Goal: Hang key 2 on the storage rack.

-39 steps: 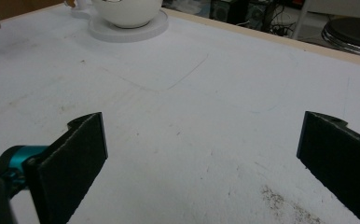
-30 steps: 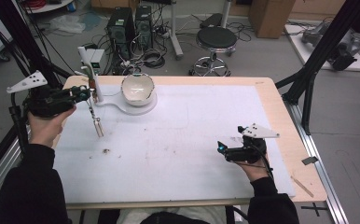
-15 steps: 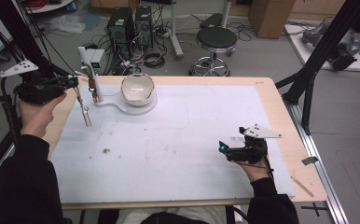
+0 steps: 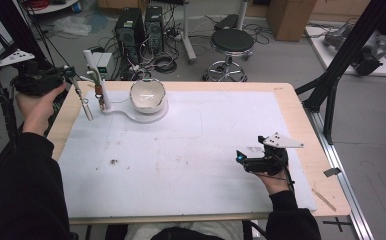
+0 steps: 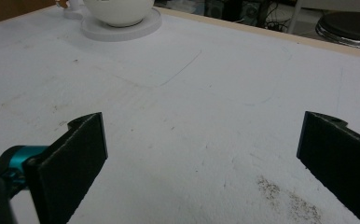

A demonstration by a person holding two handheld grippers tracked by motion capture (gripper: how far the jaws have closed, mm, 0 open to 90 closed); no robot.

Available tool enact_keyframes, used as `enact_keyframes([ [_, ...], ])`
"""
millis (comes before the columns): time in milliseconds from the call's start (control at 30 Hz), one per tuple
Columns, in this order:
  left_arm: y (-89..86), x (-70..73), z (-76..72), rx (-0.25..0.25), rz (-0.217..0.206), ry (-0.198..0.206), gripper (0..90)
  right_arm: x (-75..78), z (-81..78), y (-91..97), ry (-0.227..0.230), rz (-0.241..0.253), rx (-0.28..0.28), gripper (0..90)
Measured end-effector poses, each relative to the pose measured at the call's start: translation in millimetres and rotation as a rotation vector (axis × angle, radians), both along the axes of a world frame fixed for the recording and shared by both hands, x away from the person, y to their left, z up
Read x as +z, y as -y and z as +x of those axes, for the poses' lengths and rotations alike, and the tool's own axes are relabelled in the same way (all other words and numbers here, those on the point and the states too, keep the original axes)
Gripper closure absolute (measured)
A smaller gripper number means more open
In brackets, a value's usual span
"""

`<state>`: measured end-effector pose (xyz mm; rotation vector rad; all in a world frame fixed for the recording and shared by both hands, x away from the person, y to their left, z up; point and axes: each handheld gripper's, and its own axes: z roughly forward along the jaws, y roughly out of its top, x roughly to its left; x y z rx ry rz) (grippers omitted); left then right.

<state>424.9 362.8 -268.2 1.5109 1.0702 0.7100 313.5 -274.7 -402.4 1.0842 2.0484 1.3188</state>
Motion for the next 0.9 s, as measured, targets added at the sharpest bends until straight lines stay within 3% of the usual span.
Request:
enact_keyframes([
  [100,-5.3,0.5,3.7,0.052,-0.021,0.025,72.1,-0.8,-1.0,-0.8,-0.004,-0.003,0.004,0.6],
  [400,-16.1,-9.4,24.7,0.158,-0.030,-0.012,72.3,-0.5,-2.8,1.9,-0.001,-0.001,0.001,0.6],
  [500,-16.9,-9.4,32.1,0.171,-0.028,-0.017,72.3,-1.8,-3.5,0.9,-0.012,-0.003,0.001,0.6],
  [533,-16.1,-8.0,35.1,0.161,-0.048,-0.013,72.2,-2.1,-3.4,0.6,-0.009,-0.007,0.004,0.6],
  [600,-14.0,-5.9,38.4,0.155,-0.057,0.015,72.2,-1.9,-4.5,-0.3,-0.008,-0.009,0.008,0.6],
  [900,-17.6,7.1,58.8,0.222,0.035,0.004,72.6,-4.0,-5.3,-0.1,0.000,-0.024,0.013,0.6],
])
